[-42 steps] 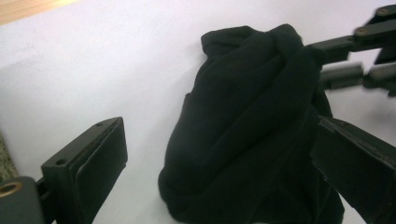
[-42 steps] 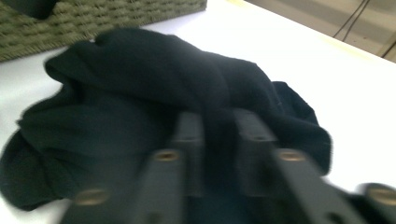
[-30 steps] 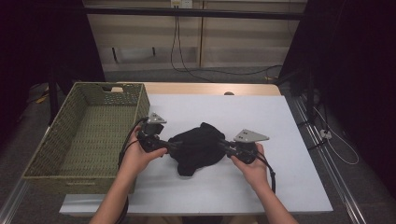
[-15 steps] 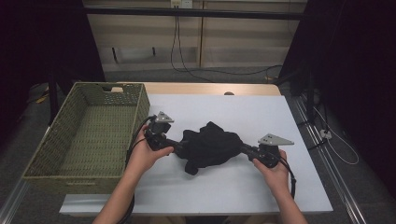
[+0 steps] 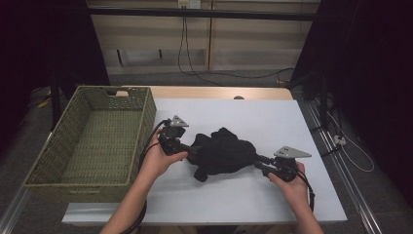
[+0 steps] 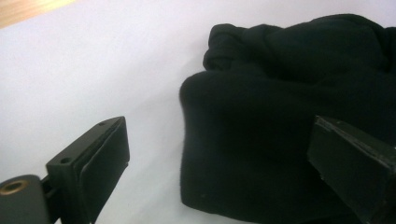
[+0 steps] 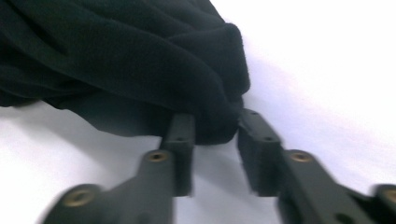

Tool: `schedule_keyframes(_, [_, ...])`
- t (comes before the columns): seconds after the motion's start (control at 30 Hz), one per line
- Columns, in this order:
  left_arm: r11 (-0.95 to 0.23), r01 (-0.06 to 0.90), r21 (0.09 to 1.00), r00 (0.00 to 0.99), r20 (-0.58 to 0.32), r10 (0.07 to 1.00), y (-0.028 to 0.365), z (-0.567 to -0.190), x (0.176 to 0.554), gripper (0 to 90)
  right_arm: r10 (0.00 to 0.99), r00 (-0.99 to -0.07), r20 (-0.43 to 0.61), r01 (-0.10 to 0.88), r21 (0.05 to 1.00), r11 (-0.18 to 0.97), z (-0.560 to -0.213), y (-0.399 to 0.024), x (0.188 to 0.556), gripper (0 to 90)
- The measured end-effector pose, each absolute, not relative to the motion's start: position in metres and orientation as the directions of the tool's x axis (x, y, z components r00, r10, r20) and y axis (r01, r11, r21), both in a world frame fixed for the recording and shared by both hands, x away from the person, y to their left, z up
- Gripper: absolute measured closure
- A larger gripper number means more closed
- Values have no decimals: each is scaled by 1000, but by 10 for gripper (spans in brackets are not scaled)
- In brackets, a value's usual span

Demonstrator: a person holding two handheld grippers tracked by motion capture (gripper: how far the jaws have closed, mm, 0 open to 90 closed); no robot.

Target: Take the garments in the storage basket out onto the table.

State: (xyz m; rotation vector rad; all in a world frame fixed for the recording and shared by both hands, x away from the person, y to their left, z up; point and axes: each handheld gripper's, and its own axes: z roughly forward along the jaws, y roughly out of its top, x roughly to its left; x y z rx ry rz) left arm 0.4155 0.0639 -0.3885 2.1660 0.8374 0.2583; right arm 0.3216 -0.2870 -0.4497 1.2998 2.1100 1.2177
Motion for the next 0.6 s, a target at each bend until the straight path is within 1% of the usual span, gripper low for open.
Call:
schedule_keyframes(0.03, [-475,485,735,761,-88,642,64,-388,416,59,857,-502,116,522,830,194,-449,-285,321,500])
schedule_keyframes(0.07, [-473,486,735,760,-90,643,64,-388,416,59,845,-523,116,508,838,199,-447,-283,320,434])
schedule_keyframes(0.13, [-473,488,734,761,-92,642,64,-389,416,59,832,-545,98,481,850,215,-443,-278,319,315])
schedule_keyframes(0.23, [-465,496,733,758,-104,644,65,-389,416,59,829,-551,94,442,876,194,-436,-269,318,174])
schedule_keyframes(0.27, [-464,497,733,756,-102,647,66,-389,416,59,822,-561,99,438,878,194,-435,-267,318,147])
schedule_keyframes(0.3, [-466,496,733,756,-101,647,66,-389,416,59,815,-569,108,442,876,193,-433,-263,318,138])
schedule_keyframes(0.4, [-464,497,733,758,-107,643,67,-387,414,58,812,-578,81,425,879,215,-428,-253,319,118])
schedule_keyframes(0.5, [-462,495,736,761,-112,639,67,-387,414,58,803,-587,102,420,886,195,-424,-247,321,117])
schedule_keyframes(0.6, [-461,497,735,757,-108,645,69,-388,415,58,795,-600,90,418,883,215,-423,-241,324,105])
